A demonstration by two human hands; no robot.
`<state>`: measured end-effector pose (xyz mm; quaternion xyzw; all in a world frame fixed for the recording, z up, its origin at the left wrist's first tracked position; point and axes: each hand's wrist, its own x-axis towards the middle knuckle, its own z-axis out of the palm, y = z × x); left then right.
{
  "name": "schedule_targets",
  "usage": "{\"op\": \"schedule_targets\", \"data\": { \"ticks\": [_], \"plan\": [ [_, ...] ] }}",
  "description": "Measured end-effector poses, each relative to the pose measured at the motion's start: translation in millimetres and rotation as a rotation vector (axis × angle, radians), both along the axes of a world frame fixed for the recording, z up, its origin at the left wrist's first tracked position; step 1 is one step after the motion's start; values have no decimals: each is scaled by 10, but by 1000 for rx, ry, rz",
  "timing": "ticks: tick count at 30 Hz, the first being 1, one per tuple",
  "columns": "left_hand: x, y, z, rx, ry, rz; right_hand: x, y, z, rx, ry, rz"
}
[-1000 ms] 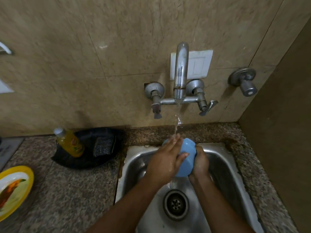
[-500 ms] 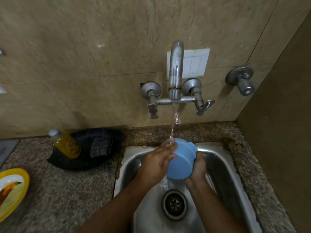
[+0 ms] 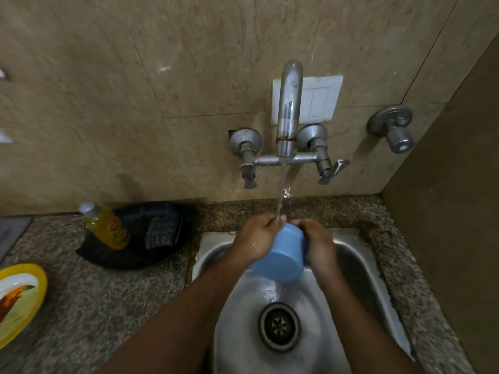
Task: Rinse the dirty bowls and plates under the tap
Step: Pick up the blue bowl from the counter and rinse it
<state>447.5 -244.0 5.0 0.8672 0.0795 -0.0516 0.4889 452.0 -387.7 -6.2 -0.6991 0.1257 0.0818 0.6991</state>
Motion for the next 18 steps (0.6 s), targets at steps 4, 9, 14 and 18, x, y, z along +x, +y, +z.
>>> {"op": "schedule_targets", "data": {
  "ticks": [4, 9, 14, 18],
  "plan": [
    [68, -109, 46, 85, -151, -37, 52, 92, -13, -149, 11, -27],
    [-44, -19, -43, -304, -182, 107, 24, 43, -77, 466, 293, -131],
    [-203, 175, -93, -731, 88, 317, 21, 77, -197, 854, 338, -164],
    [-215, 172, -34, -783, 151, 348, 3, 161, -258, 849, 373, -123]
  ]
}}
